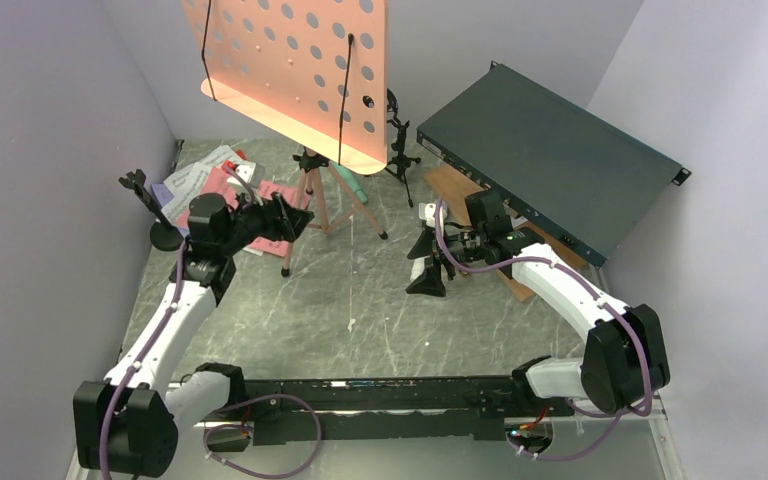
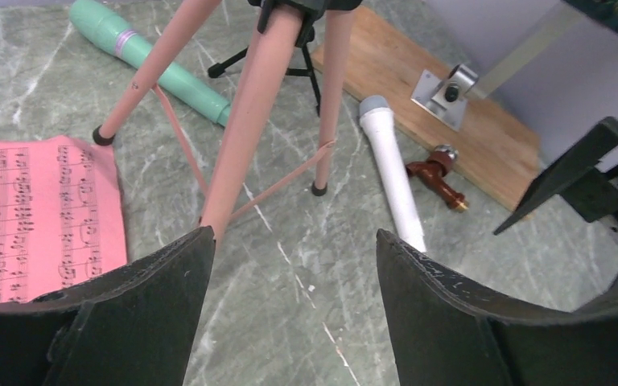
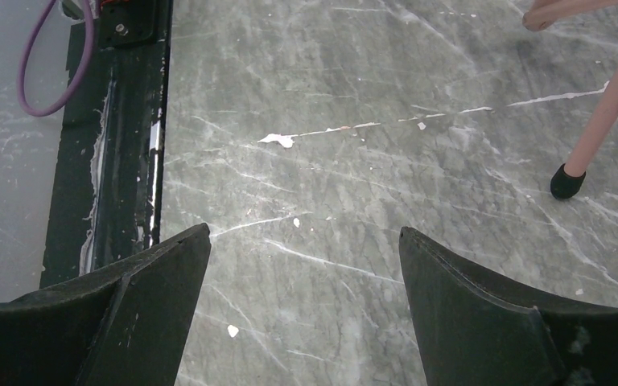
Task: Pack up the instrument practice props
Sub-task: Unscrew the knob on the music stand.
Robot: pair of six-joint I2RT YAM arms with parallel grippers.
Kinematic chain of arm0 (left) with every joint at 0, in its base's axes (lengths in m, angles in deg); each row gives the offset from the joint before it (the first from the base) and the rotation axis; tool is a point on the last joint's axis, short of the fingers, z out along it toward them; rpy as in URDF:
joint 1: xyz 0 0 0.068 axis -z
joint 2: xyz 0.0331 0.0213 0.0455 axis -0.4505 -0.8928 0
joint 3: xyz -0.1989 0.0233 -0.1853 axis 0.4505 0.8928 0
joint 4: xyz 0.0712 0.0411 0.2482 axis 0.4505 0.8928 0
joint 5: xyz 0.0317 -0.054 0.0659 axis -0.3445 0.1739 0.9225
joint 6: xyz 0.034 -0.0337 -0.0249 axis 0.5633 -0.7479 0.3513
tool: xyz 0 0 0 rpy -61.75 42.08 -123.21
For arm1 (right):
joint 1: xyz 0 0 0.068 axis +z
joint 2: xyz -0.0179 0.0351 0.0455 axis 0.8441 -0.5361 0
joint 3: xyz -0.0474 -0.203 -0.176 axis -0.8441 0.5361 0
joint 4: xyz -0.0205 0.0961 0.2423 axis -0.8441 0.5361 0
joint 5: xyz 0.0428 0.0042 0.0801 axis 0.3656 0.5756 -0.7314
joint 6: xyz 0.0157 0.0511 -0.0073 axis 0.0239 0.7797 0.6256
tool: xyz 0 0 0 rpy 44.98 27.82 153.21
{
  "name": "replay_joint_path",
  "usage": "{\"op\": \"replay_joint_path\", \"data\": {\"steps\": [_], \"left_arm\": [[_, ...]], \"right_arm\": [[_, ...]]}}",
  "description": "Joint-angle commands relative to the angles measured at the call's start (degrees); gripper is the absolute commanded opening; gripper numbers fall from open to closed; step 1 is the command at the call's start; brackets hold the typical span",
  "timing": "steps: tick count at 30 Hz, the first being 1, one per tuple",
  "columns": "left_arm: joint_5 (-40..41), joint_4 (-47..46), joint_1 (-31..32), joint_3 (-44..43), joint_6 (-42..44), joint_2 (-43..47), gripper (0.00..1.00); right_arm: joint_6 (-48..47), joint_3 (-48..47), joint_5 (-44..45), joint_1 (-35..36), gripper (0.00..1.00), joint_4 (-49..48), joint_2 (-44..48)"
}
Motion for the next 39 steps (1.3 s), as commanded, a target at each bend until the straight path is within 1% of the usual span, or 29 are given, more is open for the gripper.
{"op": "replay_joint_path", "data": {"steps": [1,3,5,9,12,14,16,19,28,33,35,36,39], "left_arm": [[5.95,0.27,1.87,-3.95,4.44,-2.54,0.75],[7.21,1.41,2.21,-5.14,4.36,-3.83,0.67],[7.96,2.43,2.68,-6.19,4.32,-5.05,0.62],[8.86,2.46,3.5,-7.04,4.82,-6.93,0.5],[9.09,1.67,3.73,-7.19,4.9,-8.35,0.46],[8.62,0.72,3.82,-7.03,4.86,-8.95,0.42],[7.67,0.23,4.02,-7.01,4.65,-9.21,0.33],[6.15,0.26,5.04,-6.82,4.29,-8.62,0.27],[3.97,-0.68,8.52,-3.94,1.89,-5.58,0.22],[6.05,0.5,9.61,-2.78,2.12,-4.57,0.23],[7.56,1.54,9.71,-2.41,2.66,-3.25,0.25],[8.59,1.96,9.7,-2.1,3.11,-2.22,0.29],[13.42,3.08,9.71,-0.71,5.38,2.25,0.46]], "right_arm": [[-1.36,-0.17,-1.8,-0.33,0.9,-0.86,0.12],[-1.34,-0.17,-1.81,-0.26,0.9,-0.9,0.09],[-1.32,-0.17,-1.81,-0.33,0.9,-0.87,0.01],[-1.23,-0.17,-1.88,-0.33,0.9,-0.9,0.1],[-1.29,-0.18,-1.9,-0.28,0.9,-0.9,0.09],[-1.32,-0.18,-1.89,-0.33,0.9,-0.82,0.14],[-1.32,-0.25,-1.9,-0.33,0.9,-0.79,0.22],[-1.41,-0.26,-1.9,-0.31,0.9,-0.65,0.27],[-1.5,-0.31,-2.03,-0.31,0.9,-0.55,0.28],[-1.66,-0.34,-1.85,-0.32,0.9,-0.47,0.29],[-1.76,-0.33,-1.81,-0.35,0.9,-0.46,0.36],[-1.76,-0.34,-1.73,-0.33,0.9,-0.39,0.4],[-2.01,-0.3,-1.72,-0.33,0.9,-0.37,0.32]]}}
